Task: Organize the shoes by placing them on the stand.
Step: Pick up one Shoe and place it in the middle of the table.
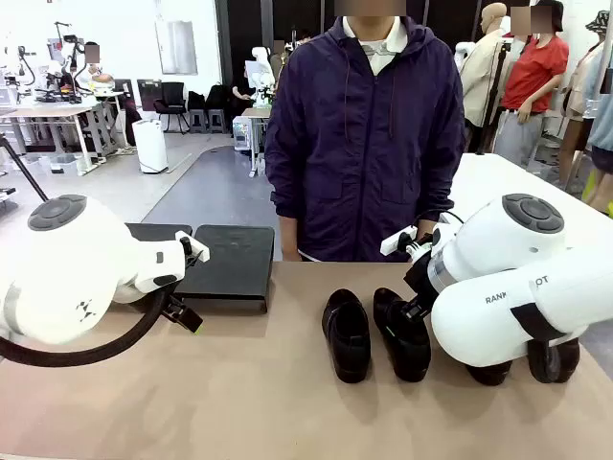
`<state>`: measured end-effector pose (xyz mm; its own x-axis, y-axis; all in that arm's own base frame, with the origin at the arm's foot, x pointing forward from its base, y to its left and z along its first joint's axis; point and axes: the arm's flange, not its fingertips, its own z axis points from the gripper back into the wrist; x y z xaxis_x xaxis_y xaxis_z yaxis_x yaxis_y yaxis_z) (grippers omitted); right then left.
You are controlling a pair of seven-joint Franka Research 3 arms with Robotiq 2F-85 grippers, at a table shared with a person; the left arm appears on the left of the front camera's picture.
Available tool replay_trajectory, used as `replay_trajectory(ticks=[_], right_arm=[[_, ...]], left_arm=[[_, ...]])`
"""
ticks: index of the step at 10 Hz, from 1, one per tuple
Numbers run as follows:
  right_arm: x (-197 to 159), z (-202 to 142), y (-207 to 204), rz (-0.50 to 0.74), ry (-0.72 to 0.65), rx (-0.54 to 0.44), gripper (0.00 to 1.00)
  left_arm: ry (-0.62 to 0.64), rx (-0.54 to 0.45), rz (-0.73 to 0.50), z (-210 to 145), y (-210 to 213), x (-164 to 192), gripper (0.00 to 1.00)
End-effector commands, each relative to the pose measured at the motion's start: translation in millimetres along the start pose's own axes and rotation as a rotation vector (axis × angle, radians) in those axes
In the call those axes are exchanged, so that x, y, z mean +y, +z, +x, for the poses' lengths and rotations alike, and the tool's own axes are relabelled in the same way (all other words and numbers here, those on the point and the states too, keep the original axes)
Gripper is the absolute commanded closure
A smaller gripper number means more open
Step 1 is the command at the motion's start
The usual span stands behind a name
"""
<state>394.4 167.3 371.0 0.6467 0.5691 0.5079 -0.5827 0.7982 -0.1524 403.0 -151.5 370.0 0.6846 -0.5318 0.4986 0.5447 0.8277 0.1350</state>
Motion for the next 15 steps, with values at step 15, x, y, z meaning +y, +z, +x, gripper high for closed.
replay_trajectory(ticks=[15], right_arm=[[0.0, 0.0, 0.0, 0.000, 0.001, 0.000, 0.00]], left_arm=[[0.000, 0.000, 0.000, 0.0, 0.0, -0.2, 0.00]])
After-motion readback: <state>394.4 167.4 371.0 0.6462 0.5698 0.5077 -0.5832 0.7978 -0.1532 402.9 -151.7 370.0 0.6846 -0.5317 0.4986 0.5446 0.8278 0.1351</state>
